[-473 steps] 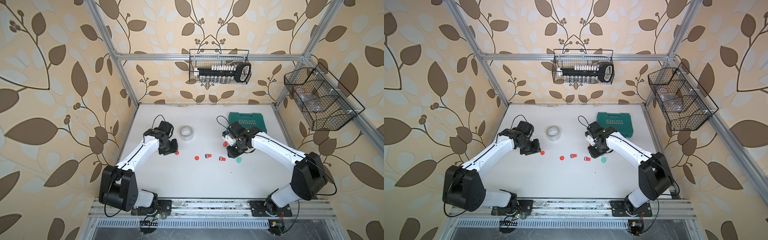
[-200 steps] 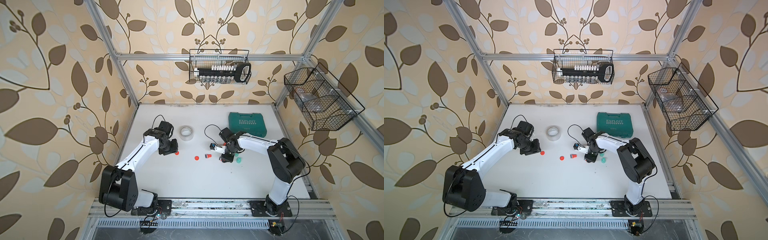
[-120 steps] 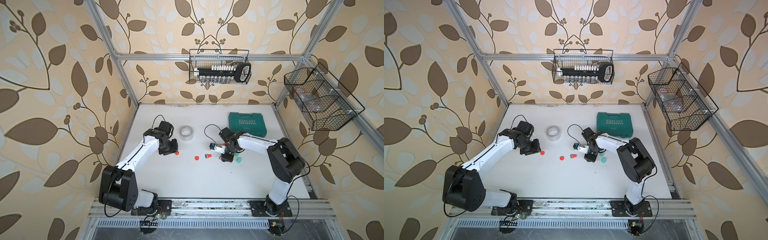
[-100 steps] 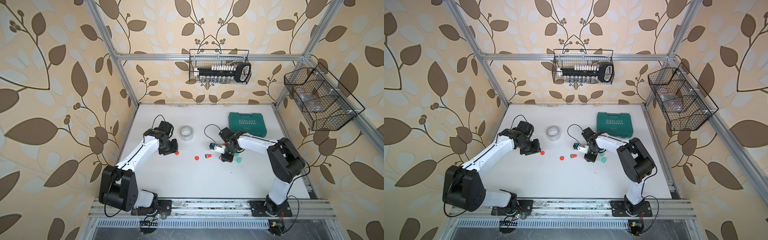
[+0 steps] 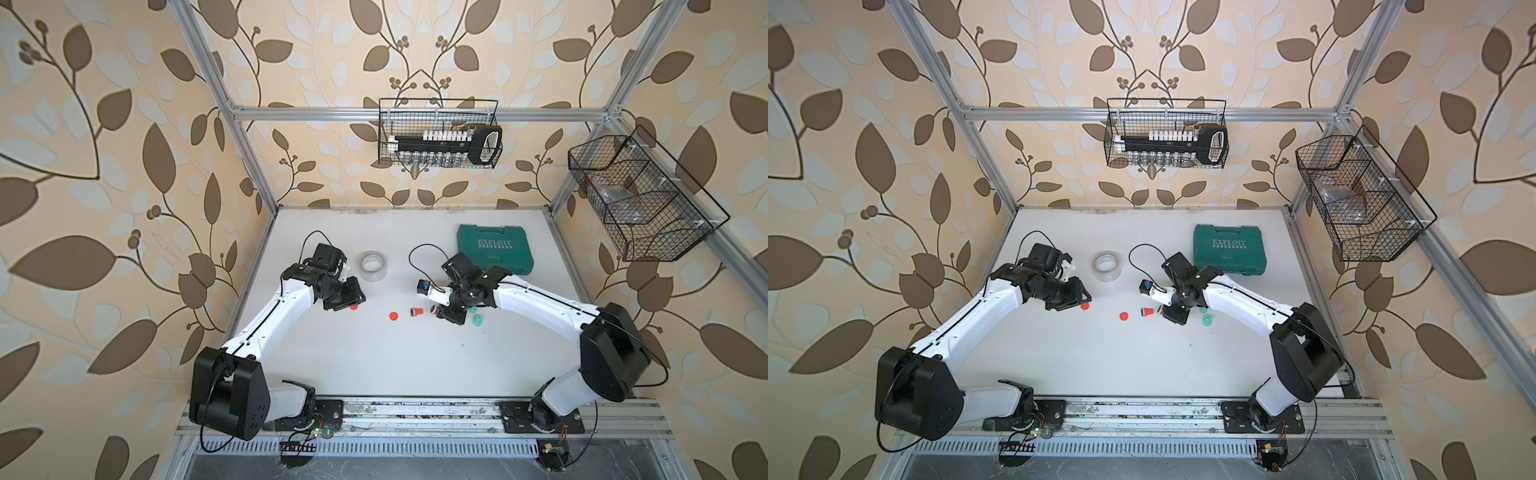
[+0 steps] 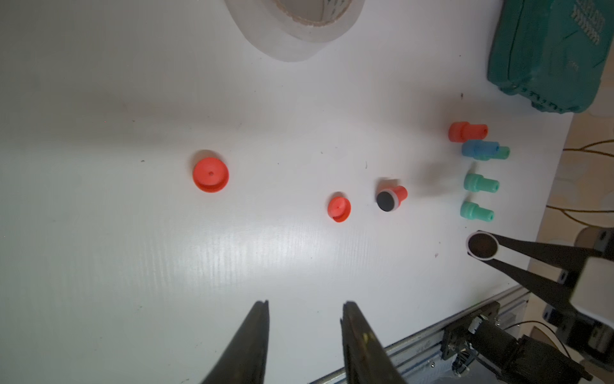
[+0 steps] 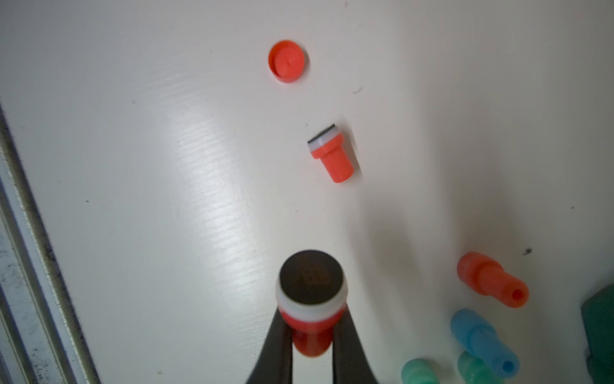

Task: Close the stamp cap
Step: Pick up the stamp from the center of the board.

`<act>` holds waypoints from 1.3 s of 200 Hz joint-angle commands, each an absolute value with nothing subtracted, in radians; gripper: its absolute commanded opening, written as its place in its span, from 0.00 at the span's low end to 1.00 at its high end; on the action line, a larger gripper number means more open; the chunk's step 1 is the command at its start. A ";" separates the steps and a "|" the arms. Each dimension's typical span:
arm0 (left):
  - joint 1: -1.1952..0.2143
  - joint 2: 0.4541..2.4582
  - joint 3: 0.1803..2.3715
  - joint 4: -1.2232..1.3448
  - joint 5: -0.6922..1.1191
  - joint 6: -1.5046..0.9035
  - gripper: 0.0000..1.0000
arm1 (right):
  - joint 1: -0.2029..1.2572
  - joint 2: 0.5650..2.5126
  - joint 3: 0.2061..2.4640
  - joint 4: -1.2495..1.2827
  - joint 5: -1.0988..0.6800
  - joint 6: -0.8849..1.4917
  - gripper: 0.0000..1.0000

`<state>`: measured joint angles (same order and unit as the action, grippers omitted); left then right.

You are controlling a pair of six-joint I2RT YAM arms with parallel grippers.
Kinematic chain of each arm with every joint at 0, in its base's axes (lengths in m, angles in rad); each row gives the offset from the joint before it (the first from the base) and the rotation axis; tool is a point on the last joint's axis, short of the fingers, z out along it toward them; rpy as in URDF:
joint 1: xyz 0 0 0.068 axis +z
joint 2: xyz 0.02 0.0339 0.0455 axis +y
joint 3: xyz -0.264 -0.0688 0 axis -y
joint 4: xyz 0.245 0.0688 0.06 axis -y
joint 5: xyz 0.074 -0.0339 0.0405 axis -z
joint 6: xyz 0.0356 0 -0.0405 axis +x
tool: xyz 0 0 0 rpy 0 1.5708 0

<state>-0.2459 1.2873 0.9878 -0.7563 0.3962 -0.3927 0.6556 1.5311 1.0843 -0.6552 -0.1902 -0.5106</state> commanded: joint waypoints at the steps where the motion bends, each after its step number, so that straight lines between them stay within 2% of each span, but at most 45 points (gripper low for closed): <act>1: -0.320 1.237 1.030 -0.747 0.513 -0.474 0.41 | 0.700 1.457 1.059 -0.624 -0.233 -0.478 0.08; 40: -0.468 1.187 1.113 -0.711 0.554 -0.648 0.44 | 0.775 1.335 1.039 -0.577 -0.228 -0.453 0.06; 99: -0.599 1.167 1.208 -0.681 0.542 -0.783 0.47 | 0.856 1.221 1.022 -0.514 -0.211 -0.447 0.04; 177: -0.700 1.203 1.265 -0.687 0.521 -0.807 0.48 | 0.893 1.163 1.033 -0.430 -0.143 -0.426 0.03; 260: -0.716 1.213 1.264 -0.702 0.497 -0.813 0.46 | 0.908 1.102 1.016 -0.373 -0.135 -0.426 0.03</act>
<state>-0.7040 1.2205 1.2392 -0.7017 0.5167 -0.8013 0.9016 1.1320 1.0367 -0.4225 -0.1310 -0.4397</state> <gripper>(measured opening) 0.469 0.125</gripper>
